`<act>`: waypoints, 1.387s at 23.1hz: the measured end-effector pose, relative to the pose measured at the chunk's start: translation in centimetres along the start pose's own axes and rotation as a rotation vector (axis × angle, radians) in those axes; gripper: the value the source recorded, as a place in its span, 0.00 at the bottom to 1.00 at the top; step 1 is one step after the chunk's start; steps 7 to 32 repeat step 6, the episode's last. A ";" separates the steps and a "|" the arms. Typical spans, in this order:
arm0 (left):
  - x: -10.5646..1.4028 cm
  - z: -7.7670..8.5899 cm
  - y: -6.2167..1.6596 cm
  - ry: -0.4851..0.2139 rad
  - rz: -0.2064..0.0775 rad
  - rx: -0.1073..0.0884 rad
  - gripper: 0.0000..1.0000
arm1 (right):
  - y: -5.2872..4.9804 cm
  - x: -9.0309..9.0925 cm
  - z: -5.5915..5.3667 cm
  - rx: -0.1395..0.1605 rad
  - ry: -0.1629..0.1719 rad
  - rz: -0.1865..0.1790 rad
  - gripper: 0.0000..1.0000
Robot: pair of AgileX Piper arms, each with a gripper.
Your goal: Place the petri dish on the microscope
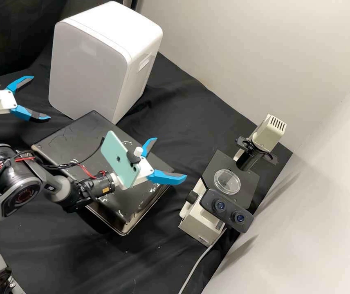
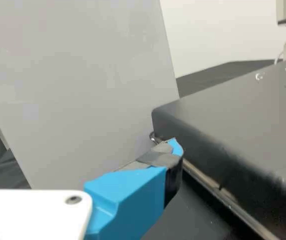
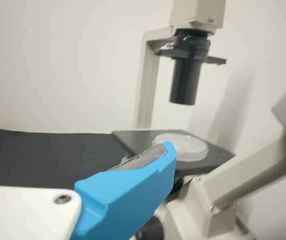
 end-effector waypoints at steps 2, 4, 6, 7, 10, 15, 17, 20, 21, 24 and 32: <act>0.0 -0.1 0.10 0.003 0.004 -0.013 1.00 | -0.4 -0.8 -0.1 -0.001 0.003 -0.024 1.00; 0.0 -0.1 0.12 0.003 0.005 -0.015 1.00 | -0.7 -1.7 -0.3 -0.002 0.008 -0.050 1.00; 0.0 -0.1 0.12 0.003 0.005 -0.018 1.00 | -0.9 -2.3 -0.4 -0.001 0.014 -0.064 1.00; 0.0 -0.1 0.12 0.003 0.005 -0.018 1.00 | -0.9 -2.3 -0.4 -0.001 0.014 -0.064 1.00; 0.0 -0.1 0.12 0.003 0.005 -0.018 1.00 | -0.9 -2.3 -0.4 -0.001 0.014 -0.064 1.00; 0.0 -0.1 0.12 0.003 0.005 -0.018 1.00 | -0.9 -2.3 -0.4 -0.001 0.014 -0.064 1.00; 0.0 -0.1 0.12 0.003 0.005 -0.018 1.00 | -0.9 -2.3 -0.4 -0.001 0.014 -0.064 1.00; 0.0 -0.1 0.12 0.003 0.005 -0.018 1.00 | -0.9 -2.3 -0.4 -0.001 0.014 -0.064 1.00; 0.0 -0.1 0.12 0.003 0.005 -0.018 1.00 | -0.9 -2.3 -0.4 -0.001 0.014 -0.064 1.00; 0.0 -0.1 0.12 0.003 0.005 -0.018 1.00 | -0.9 -2.3 -0.4 -0.001 0.014 -0.064 1.00; 0.0 -0.1 0.12 0.003 0.005 -0.018 1.00 | -0.9 -2.3 -0.4 -0.001 0.014 -0.064 1.00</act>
